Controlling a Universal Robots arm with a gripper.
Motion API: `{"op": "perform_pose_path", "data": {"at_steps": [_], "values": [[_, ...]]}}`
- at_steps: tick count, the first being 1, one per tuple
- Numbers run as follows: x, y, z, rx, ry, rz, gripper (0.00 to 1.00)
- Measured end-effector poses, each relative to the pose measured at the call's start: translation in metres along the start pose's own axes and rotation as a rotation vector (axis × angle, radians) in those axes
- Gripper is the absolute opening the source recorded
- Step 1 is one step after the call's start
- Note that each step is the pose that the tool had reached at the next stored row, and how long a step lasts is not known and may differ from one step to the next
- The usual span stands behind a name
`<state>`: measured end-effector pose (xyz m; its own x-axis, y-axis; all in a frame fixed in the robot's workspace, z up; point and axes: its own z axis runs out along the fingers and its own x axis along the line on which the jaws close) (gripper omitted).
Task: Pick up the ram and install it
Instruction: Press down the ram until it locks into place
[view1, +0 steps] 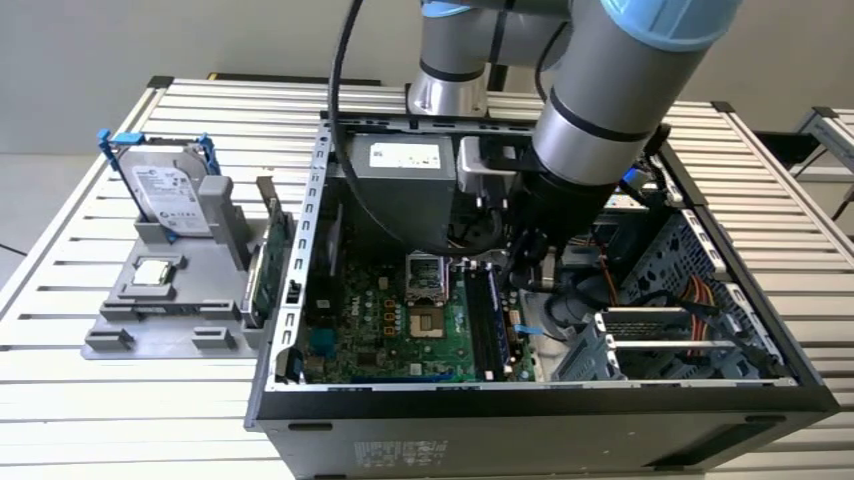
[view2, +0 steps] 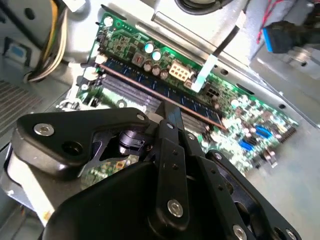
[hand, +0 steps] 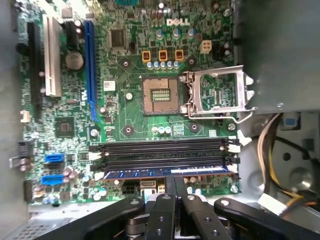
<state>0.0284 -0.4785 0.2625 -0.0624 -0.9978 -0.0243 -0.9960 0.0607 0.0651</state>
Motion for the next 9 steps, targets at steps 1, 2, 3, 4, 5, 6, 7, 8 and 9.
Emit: {"op": "perform_pose_path", "data": {"at_steps": [1, 2, 3, 4, 5, 6, 7, 8, 9], "values": [[-0.0001, 0.0003, -0.0045, 0.0000, 0.0000, 0.000, 0.00], [-0.0002, 0.0006, -0.0091, 0.0000, -0.0001, 0.000, 0.00], [-0.0003, 0.0009, -0.0141, 0.0000, 0.0001, 0.000, 0.00], [-0.0005, 0.0012, -0.0185, 0.0000, 0.0000, 0.000, 0.00], [-0.0006, 0.0015, -0.0230, 0.0000, -0.0001, 0.000, 0.00], [-0.0007, 0.0018, -0.0274, 0.0000, 0.0000, 0.000, 0.00], [-0.0008, 0.0021, -0.0321, 0.0000, -0.0002, 0.000, 0.00], [-0.0009, 0.0024, -0.0366, 0.0000, 0.0002, 0.000, 0.00], [-0.0010, 0.0027, -0.0411, 0.0000, -0.0001, 0.000, 0.00]]}}
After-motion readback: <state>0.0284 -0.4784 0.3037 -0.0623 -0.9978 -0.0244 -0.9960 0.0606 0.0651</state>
